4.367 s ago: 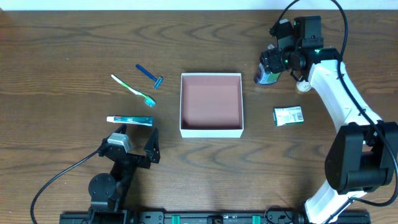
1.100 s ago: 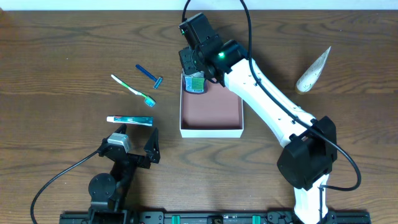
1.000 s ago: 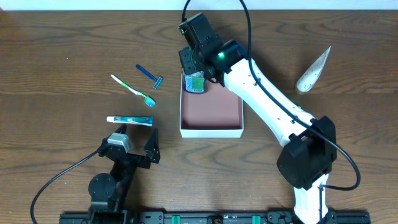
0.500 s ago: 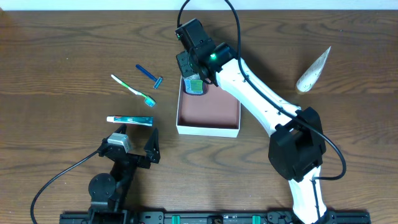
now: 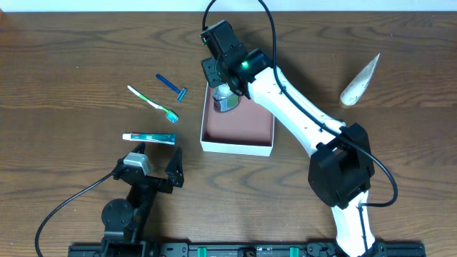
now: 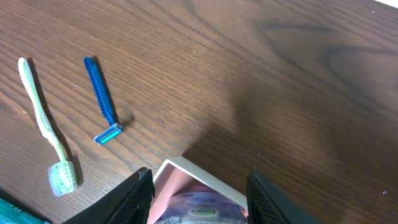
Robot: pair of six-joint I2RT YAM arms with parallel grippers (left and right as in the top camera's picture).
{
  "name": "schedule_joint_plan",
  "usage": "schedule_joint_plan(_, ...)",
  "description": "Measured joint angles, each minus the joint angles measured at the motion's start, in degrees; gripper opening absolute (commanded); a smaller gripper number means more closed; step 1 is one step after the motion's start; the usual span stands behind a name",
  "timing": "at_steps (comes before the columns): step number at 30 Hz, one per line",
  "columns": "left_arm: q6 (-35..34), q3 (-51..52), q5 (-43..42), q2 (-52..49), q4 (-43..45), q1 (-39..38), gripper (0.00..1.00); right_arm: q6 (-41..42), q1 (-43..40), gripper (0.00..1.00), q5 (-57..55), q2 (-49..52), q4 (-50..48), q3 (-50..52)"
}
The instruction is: Pack container
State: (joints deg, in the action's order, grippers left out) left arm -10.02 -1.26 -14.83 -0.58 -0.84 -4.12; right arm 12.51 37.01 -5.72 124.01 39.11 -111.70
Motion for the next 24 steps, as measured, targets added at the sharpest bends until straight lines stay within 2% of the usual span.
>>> schedule_joint_plan(12,0.0,0.0,0.0,0.0,0.0,0.0,0.98,-2.6,0.0,0.56,1.7,-1.6,1.4,-0.4)
schedule_joint_plan(19,0.0,0.0,0.0,0.0,0.0,0.0,0.98,-7.6,0.7,0.57,5.1,-12.5,7.5,-1.3)
schedule_joint_plan(24,0.0,0.0,0.0,0.0,0.0,0.0,0.98,-12.6,4.1,0.56,6.6,-18.2,15.5,-3.3)
